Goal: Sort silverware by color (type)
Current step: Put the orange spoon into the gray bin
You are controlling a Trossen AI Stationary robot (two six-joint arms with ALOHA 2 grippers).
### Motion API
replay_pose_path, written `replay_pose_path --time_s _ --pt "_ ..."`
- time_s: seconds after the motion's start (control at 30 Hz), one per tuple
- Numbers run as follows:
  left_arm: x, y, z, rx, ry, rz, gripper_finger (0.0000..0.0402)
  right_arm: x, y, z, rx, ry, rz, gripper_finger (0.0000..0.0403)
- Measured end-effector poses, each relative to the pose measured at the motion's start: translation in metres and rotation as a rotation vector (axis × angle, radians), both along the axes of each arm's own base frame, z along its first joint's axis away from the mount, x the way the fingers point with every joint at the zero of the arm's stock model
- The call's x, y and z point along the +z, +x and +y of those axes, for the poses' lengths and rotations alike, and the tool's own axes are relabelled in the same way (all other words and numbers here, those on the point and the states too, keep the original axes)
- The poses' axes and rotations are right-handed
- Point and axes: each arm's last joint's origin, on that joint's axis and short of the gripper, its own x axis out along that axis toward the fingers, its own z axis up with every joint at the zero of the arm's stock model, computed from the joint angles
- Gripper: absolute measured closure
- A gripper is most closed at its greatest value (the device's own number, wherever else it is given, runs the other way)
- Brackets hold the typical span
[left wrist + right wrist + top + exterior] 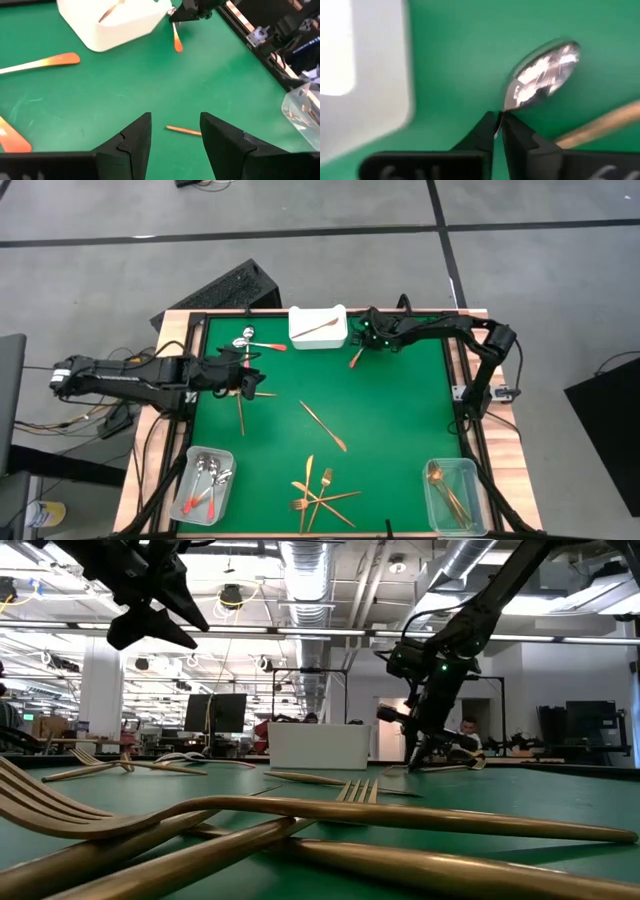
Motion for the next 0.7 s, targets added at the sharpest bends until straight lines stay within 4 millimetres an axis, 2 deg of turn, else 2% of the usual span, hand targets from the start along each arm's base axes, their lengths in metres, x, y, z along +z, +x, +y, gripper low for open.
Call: replay_pose_path --time_s 0.1,0.27,0.4,0.53,0.7 --pt "0.003 0.002 0.002 0.0 0.005 -0.033 0.0246 0.009 0.003 0.006 0.069 -0.032 -0.011 0.0391" --pt "0.014 0.015 0.005 -0.138 0.065 -0.153 0.0246 0.046 0.008 0.025 0.125 -0.115 -0.107 0.0389" --pt "0.019 0.03 0.01 -0.19 0.128 -0.242 0.0246 0.075 0.013 0.049 0.201 -0.229 -0.161 0.0391" --pt "0.019 0.048 0.019 -0.205 0.167 -0.304 0.0246 0.11 0.024 0.075 0.46 -0.477 -0.255 0.0392" --pt "0.019 0.069 0.036 -0.203 0.191 -0.437 0.0246 0.143 0.037 0.107 0.813 -0.767 -0.411 0.0392"
